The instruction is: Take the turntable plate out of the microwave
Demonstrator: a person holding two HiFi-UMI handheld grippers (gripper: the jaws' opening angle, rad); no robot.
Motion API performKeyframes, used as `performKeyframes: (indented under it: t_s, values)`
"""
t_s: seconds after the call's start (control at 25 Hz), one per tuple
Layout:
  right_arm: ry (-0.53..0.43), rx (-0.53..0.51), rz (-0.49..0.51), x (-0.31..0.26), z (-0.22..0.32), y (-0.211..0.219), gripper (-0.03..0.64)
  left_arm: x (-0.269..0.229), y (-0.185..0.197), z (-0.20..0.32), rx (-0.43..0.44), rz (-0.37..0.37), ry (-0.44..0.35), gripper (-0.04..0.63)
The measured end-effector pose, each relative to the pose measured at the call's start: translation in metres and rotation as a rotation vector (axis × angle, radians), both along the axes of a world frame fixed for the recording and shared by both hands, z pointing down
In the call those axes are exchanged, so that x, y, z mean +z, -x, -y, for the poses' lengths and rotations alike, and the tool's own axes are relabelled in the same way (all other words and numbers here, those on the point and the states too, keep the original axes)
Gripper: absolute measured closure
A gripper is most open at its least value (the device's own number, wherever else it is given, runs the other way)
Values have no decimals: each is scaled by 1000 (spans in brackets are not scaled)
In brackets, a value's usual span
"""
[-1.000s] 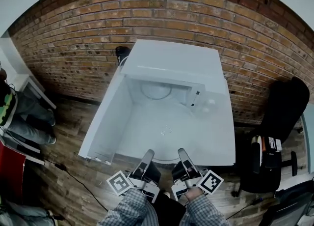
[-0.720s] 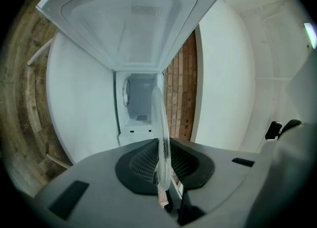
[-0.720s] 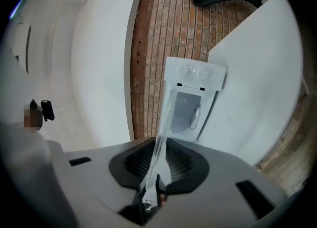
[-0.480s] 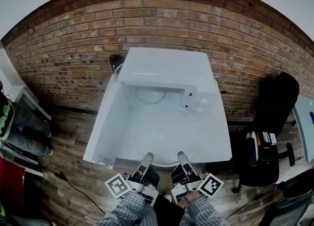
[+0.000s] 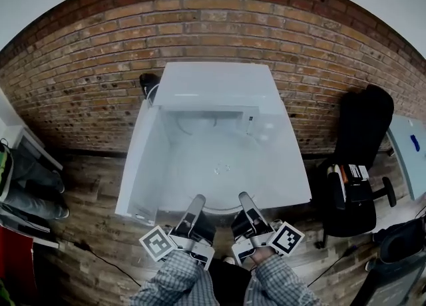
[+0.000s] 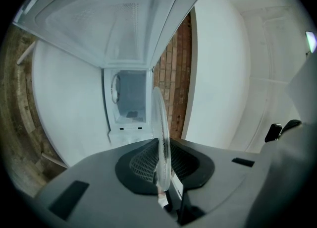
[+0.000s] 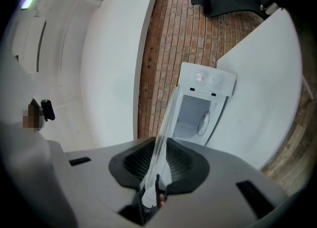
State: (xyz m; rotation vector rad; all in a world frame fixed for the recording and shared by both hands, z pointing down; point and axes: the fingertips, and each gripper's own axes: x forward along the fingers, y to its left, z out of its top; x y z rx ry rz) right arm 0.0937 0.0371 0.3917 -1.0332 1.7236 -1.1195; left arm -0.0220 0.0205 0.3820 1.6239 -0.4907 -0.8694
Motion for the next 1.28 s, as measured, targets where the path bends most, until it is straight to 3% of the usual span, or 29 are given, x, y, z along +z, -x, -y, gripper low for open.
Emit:
performKeyframes:
  t_s: [1.28]
  values:
    - [-11,-12,5,-4,5,16,548,-4,14,3,-13,-32,-11,545]
